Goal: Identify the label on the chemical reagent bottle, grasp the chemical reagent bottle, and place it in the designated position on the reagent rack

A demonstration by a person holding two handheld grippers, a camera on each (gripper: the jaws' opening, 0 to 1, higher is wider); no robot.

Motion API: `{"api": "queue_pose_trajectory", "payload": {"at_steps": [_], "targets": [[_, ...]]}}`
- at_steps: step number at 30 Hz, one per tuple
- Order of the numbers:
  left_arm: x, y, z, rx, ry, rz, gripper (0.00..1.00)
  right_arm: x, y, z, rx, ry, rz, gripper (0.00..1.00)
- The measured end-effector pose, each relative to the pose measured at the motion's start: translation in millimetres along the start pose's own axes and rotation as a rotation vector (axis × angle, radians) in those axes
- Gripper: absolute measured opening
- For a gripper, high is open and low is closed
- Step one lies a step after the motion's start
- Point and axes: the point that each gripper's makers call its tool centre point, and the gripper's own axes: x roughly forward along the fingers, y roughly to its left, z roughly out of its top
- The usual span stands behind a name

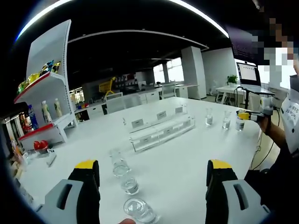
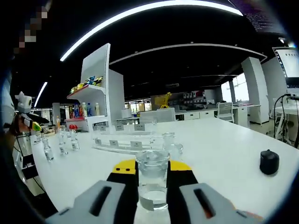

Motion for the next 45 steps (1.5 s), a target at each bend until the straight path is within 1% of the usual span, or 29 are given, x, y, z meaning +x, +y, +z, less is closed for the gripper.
{"api": "queue_pose_trajectory", "payload": {"at_steps": [2, 7, 12, 17, 19, 25, 29, 33, 37, 41, 45], "targets": [[-0.8, 1.5, -1.3, 0.001, 0.004, 0.006, 0.95, 3.6, 1.4, 11.3, -0.007, -0.006, 0.009, 0.19], [-2.8, 3.1, 0.1, 0.002, -0.002, 0.011, 0.95, 13.1, 8.7, 41.9, 0.036, -0.040, 0.066, 0.19], [-3.9, 5.4, -1.2, -0.001, 0.000, 0.016, 0.95, 23.0, 19.1, 66.9, 0.028, -0.063, 0.116, 0.19], [-3.6, 11.2, -1.6, -0.001, 0.001, 0.032, 0.95, 33.7, 31.3, 80.3, 0.039, -0.063, 0.153, 0.19], [-2.7, 10.9, -0.3, 0.003, -0.001, 0.031, 0.95, 40.5, 41.9, 86.7, 0.042, -0.056, 0.193, 0.19], [-1.9, 9.2, -0.7, 0.017, 0.007, 0.026, 0.95, 57.3, 65.5, 101.1, 0.016, -0.056, 0.254, 0.19], [-3.1, 10.1, -1.4, 0.017, 0.009, 0.029, 0.95, 71.1, 80.7, 110.0, 0.038, -0.051, 0.312, 0.19], [-5.2, 10.4, -2.5, 0.023, 0.016, 0.036, 0.95, 83.0, 94.5, 122.9, 0.052, -0.063, 0.348, 0.19], [-8.0, 9.6, -1.0, 0.019, 0.009, 0.039, 0.95, 92.9, 105.5, 134.5, 0.050, -0.075, 0.376, 0.19], [-11.1, 9.6, -1.5, 0.025, 0.008, 0.046, 0.95, 109.1, 117.2, 149.6, 0.050, -0.088, 0.408, 0.19], [-14.0, 9.5, -2.5, 0.021, 0.007, 0.049, 0.95, 125.2, 129.8, 159.0, 0.043, -0.091, 0.435, 0.19]]}}
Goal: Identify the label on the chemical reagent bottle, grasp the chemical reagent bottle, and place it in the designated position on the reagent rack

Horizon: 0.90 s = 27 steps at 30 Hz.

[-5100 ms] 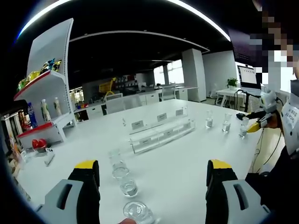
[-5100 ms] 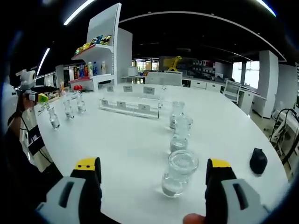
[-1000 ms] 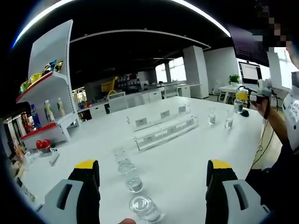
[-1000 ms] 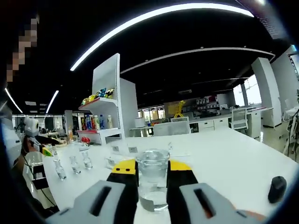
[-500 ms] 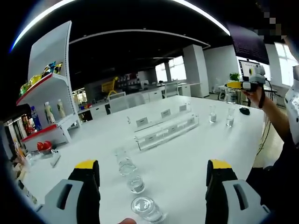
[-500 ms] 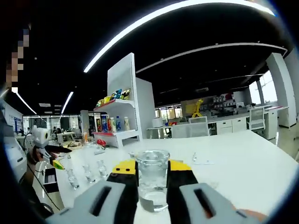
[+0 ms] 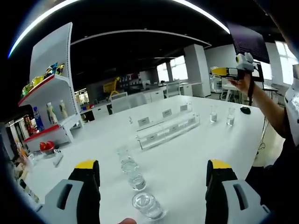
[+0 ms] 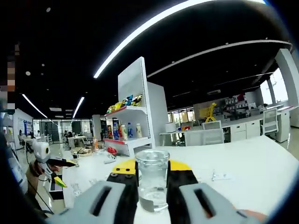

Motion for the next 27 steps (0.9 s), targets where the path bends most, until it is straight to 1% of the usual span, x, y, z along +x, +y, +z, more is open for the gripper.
{"api": "queue_pose_trajectory", "payload": {"at_steps": [4, 10, 14, 18, 22, 25, 27], "targets": [[-0.7, -1.3, -0.2, 0.006, 0.001, -0.001, 0.95, 15.8, 1.0, 2.5, -0.017, 0.009, 0.012, 0.19], [-2.1, -4.5, 3.6, 0.019, 0.005, 0.001, 0.95, 45.8, -0.9, 9.9, -0.011, 0.017, 0.026, 0.19], [-3.2, -7.4, 7.5, 0.024, -0.008, -0.005, 0.95, 65.4, 2.9, 14.8, -0.042, 0.027, 0.040, 0.19], [0.7, -10.7, 3.0, 0.020, 0.000, -0.014, 0.95, 85.5, 5.8, 17.7, -0.050, 0.031, 0.062, 0.19], [3.2, -13.9, 0.6, 0.025, 0.012, -0.027, 0.94, 109.2, 5.4, 16.0, -0.039, 0.042, 0.080, 0.19], [3.8, -15.5, 2.5, 0.027, 0.006, -0.038, 0.94, 131.0, 2.5, 10.8, -0.047, 0.051, 0.087, 0.19], [4.2, -14.5, 2.8, 0.026, 0.004, -0.038, 0.94, 141.8, -0.3, 6.5, -0.046, 0.055, 0.087, 0.19]]}}
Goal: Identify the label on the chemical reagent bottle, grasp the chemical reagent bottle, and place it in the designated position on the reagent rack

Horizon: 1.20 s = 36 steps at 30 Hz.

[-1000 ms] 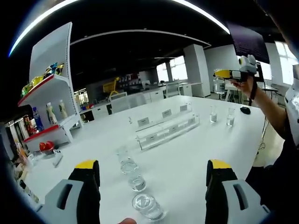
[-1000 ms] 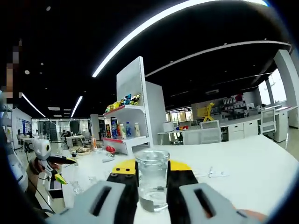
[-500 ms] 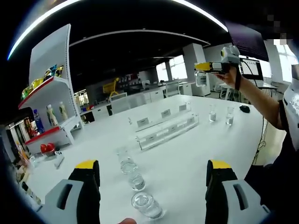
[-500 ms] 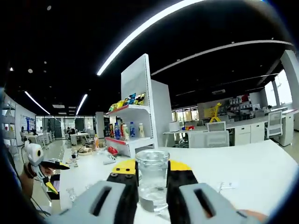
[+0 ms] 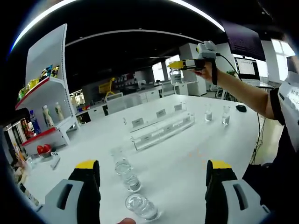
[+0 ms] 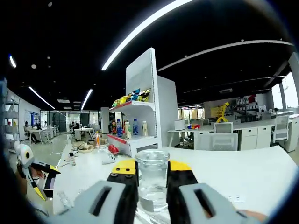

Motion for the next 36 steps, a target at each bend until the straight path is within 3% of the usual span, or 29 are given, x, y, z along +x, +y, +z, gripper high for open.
{"api": "queue_pose_trajectory", "payload": {"at_steps": [7, 11, 18, 21, 28, 36], "targets": [[1.0, -1.3, -0.9, 0.033, -0.019, -0.014, 0.92, 36.7, -17.4, -24.5, 0.045, 0.021, 0.000, 0.19], [2.0, -12.5, -0.9, 0.016, -0.024, -0.068, 0.93, 55.1, -25.3, -40.6, 0.103, 0.029, -0.002, 0.19], [-1.4, -9.0, 7.7, 0.053, -0.054, -0.073, 0.93, 82.2, -35.5, -68.3, 0.076, 0.062, -0.048, 0.19], [-1.5, -7.0, 10.6, 0.046, -0.060, -0.075, 0.93, 91.4, -36.4, -79.3, 0.065, 0.063, -0.020, 0.19], [0.0, -2.7, 6.2, 0.049, -0.051, -0.070, 0.93, 101.2, -48.7, -110.6, 0.082, 0.107, -0.031, 0.19], [1.5, 0.8, 1.4, 0.037, -0.042, -0.061, 0.93, 103.8, -46.3, -124.7, 0.092, 0.093, -0.019, 0.19]]}}
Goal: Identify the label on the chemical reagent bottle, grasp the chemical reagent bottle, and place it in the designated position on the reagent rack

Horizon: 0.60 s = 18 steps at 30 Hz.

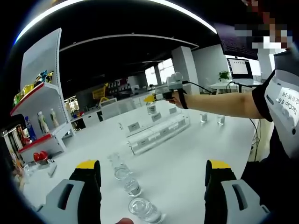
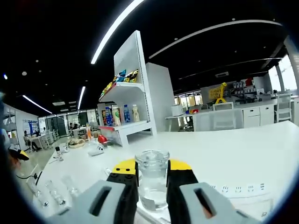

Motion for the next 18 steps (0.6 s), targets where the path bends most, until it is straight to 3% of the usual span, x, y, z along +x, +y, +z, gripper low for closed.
{"api": "queue_pose_trajectory", "payload": {"at_steps": [18], "targets": [[0.8, 5.1, -0.4, -0.021, -0.003, 0.022, 0.93, -0.5, 3.6, -21.0, -0.045, 0.031, -0.016, 0.19]]}}
